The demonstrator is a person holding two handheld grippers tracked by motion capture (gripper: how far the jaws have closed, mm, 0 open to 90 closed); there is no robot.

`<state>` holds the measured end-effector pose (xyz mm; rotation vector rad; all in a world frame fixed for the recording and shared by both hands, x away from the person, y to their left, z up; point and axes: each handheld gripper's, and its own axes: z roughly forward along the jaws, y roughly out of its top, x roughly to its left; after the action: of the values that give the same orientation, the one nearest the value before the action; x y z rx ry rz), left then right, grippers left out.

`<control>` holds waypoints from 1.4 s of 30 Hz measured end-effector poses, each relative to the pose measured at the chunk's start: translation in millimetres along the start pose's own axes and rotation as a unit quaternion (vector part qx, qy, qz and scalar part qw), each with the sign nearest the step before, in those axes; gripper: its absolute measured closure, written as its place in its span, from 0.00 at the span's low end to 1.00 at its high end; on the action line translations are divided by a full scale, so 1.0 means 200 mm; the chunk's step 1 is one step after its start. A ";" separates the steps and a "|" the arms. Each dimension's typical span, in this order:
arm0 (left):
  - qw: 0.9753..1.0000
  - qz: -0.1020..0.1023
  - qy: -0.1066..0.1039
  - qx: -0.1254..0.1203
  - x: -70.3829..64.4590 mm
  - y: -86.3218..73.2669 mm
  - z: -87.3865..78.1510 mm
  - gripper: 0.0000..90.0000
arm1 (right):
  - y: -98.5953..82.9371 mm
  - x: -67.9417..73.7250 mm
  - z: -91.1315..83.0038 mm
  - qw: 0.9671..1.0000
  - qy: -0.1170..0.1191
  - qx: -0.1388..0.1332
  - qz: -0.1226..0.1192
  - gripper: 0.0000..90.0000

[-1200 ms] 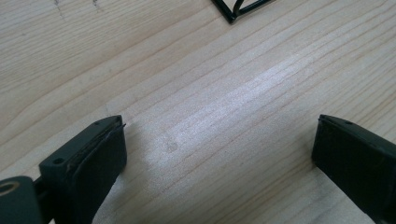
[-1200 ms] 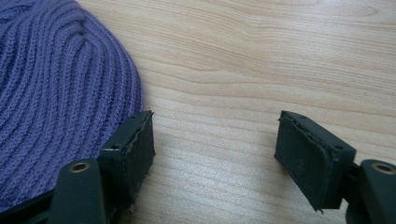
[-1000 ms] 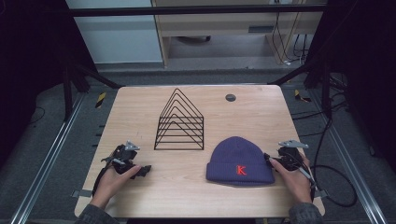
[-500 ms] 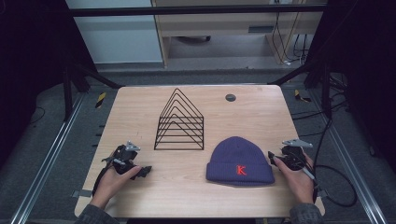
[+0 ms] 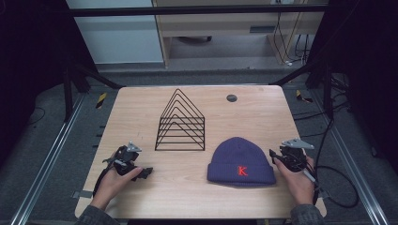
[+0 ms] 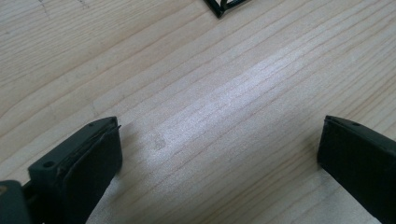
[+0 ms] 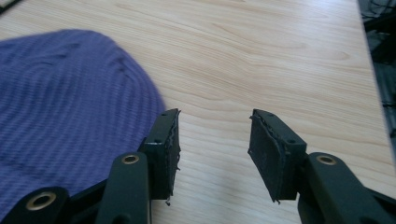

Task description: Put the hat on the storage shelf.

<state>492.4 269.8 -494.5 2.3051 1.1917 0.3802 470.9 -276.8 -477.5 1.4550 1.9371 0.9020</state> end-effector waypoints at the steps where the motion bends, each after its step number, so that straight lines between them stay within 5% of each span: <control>1: 1.000 0.000 0.000 0.000 0.00 0.00 0.00 0.00 | 0.01 0.01 0.00 1.000 0.005 0.000 0.005 0.57; 10: 1.000 0.000 -0.001 -0.001 0.00 0.00 0.00 0.00 | 0.18 0.16 0.02 0.997 0.050 0.010 -0.052 0.41; 22: 1.000 0.002 -0.001 -0.004 0.00 -0.01 0.00 0.00 | 0.39 0.22 0.17 0.991 0.079 0.072 -0.075 0.31; 26: 1.000 0.003 -0.002 -0.002 -0.01 -0.01 0.00 0.00 | 0.45 0.21 0.24 0.989 0.091 0.095 -0.062 0.26; 36: 1.000 0.005 -0.003 -0.003 -0.01 0.00 0.00 0.00 | 0.51 0.18 0.32 0.985 0.114 0.117 -0.049 0.59; 42: 1.000 0.007 -0.003 -0.005 -0.01 0.00 0.00 0.00 | 0.48 0.19 0.40 0.982 0.126 0.136 -0.045 0.62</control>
<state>491.7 267.4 -495.2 2.3066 1.1684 0.3844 579.4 -207.2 -453.8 1.4434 2.3719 0.8387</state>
